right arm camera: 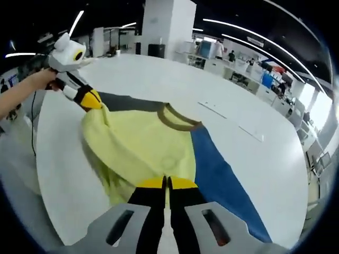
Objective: Fold the garment on the visible template until the final outline fits inside the template.
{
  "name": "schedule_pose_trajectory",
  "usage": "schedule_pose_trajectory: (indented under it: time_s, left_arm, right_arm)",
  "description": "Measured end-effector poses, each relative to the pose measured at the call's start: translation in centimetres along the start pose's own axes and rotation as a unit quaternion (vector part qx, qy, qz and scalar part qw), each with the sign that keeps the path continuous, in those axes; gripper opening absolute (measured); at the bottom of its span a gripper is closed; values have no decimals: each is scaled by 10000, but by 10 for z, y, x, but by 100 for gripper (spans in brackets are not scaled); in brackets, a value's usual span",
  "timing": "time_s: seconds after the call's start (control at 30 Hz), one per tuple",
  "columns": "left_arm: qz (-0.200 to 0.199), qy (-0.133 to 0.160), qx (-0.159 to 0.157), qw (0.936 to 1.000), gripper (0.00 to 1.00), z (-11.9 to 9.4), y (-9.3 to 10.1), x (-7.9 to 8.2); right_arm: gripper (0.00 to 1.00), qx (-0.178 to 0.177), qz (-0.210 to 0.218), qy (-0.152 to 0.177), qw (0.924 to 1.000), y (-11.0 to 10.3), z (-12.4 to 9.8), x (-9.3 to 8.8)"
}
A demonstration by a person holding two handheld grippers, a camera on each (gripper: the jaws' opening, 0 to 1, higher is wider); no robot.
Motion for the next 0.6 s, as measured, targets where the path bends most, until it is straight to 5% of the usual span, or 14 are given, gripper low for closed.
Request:
schedule_pose_trajectory:
  time_s: [0.6]
  left_arm:
    - [-11,-260,-45,9997,0,29,-17,-3]
  right_arm:
    - [2,88,52,-309,9995,15,36,-21]
Point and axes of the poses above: the point that each gripper's makers call its tool centre point, and the gripper's own axes: z roughly forward along the fingers, y roughly to its right, x roughly out of its top, the point moved 1 cm from there along -z, roughly backward along the fingers, and after that the axes turned 1 degree about z, right-handed, at the moved point
